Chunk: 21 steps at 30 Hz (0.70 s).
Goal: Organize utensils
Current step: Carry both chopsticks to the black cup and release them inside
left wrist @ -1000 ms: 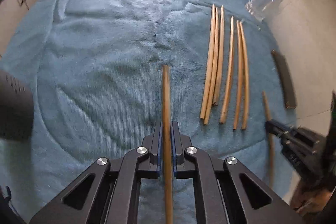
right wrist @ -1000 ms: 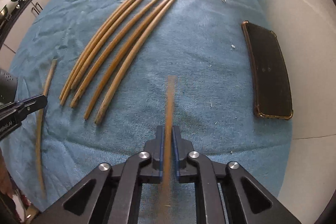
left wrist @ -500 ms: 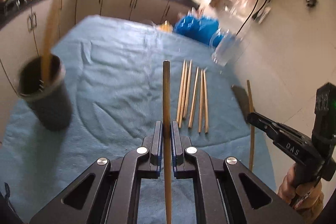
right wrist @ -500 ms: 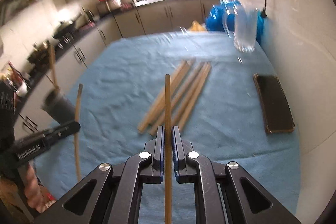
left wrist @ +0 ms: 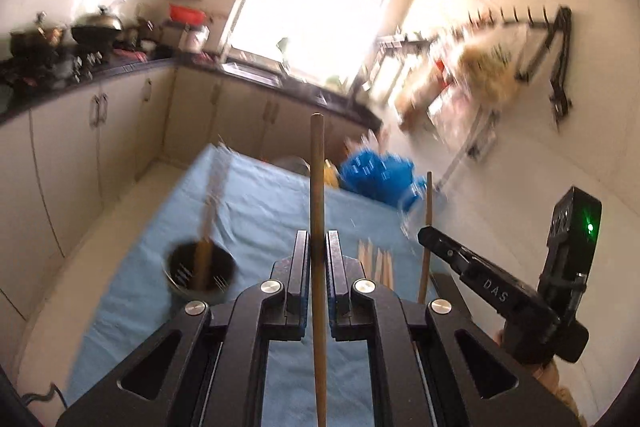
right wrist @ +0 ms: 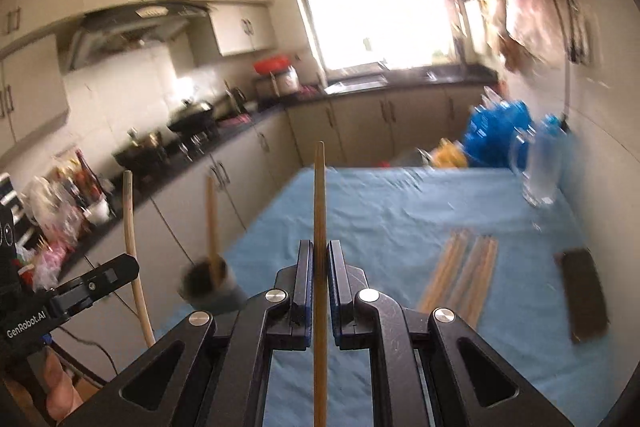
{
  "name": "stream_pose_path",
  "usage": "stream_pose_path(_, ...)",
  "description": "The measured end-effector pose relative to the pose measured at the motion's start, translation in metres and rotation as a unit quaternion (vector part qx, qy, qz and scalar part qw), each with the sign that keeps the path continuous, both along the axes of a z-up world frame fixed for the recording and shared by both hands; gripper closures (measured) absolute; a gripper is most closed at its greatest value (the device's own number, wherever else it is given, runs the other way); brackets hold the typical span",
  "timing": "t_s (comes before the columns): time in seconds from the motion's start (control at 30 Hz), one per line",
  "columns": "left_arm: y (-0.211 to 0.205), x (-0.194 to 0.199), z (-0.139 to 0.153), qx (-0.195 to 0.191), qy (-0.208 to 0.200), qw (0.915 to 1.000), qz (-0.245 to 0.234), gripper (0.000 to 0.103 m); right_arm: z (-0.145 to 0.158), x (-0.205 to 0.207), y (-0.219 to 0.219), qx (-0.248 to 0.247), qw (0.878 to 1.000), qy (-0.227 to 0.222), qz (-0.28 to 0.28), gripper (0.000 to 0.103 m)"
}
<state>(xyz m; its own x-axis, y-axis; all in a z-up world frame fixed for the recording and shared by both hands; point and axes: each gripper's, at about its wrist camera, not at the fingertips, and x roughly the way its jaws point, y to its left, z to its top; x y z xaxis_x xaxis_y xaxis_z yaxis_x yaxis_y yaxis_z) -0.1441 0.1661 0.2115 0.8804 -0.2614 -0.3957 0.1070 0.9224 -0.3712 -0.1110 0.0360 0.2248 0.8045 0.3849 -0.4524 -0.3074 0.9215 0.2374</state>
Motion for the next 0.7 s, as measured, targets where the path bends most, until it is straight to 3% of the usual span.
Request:
stream_pose_path(0.17, 0.042, 0.018, 0.030, 0.016, -0.036, 0.9978, 0.054, 0.096, 0.027, 0.025, 0.050, 0.037, 0.998, -0.046, 0.024, 0.095)
stream_pose_path(0.33, 0.068, 0.049, 0.037, 0.017, -0.044, 0.9951, 0.087, 0.096, 0.035, 0.055, 0.095, 0.075, 0.994, -0.065, 0.040, 0.095)
stream_pose_path(0.53, 0.081, 0.092, 0.021, 0.033, -0.047, 0.9915, 0.117, 0.096, 0.026, 0.096, 0.127, 0.108, 0.991, -0.079, 0.024, 0.095)
stream_pose_path(0.7, 0.084, 0.124, -0.009, 0.032, -0.013, 0.9930, 0.113, 0.096, -0.001, 0.121, 0.144, 0.099, 0.993, -0.064, 0.020, 0.095)
